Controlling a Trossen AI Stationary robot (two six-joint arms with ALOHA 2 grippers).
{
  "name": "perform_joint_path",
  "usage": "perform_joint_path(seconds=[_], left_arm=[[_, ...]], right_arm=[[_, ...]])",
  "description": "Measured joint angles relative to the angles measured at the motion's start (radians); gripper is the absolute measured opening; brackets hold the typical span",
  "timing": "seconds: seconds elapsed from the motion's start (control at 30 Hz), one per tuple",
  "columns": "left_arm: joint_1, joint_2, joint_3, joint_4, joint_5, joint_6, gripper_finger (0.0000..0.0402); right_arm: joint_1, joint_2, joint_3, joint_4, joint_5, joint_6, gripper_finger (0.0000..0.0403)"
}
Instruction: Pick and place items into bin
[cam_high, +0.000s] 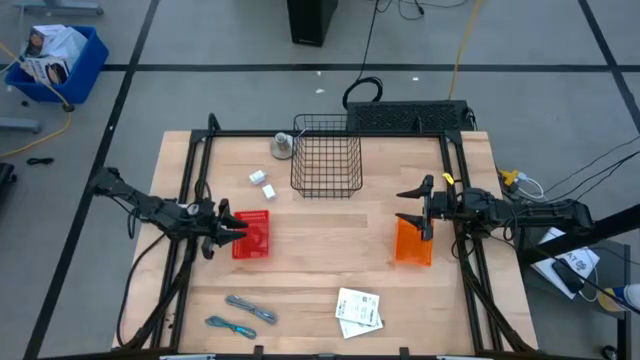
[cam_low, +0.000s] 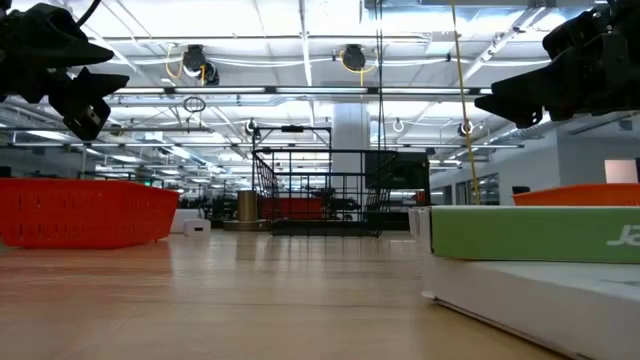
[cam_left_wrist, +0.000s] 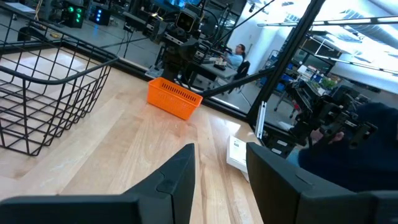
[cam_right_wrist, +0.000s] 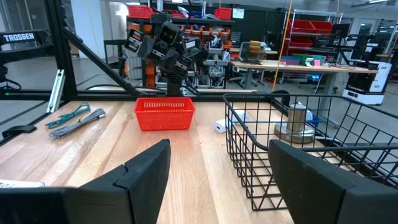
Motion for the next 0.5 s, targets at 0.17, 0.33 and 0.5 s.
perform_joint_path(seconds=[0.17,0.33,0.5], left_arm=[[0.0,0.0,0.0,0.0,0.0,0.0,0.0147],[0.0,0.0,0.0,0.0,-0.066,0.147,0.0147],[0.0,0.0,0.0,0.001,-0.127,0.278,0.0147]], right_arm=[[0.0,0.0,0.0,0.0,0.0,0.0,0.0263],[0.0,0.0,0.0,0.009,0.0,0.0,0.0263],[0.0,0.0,0.0,0.012,0.0,0.0,0.0263]])
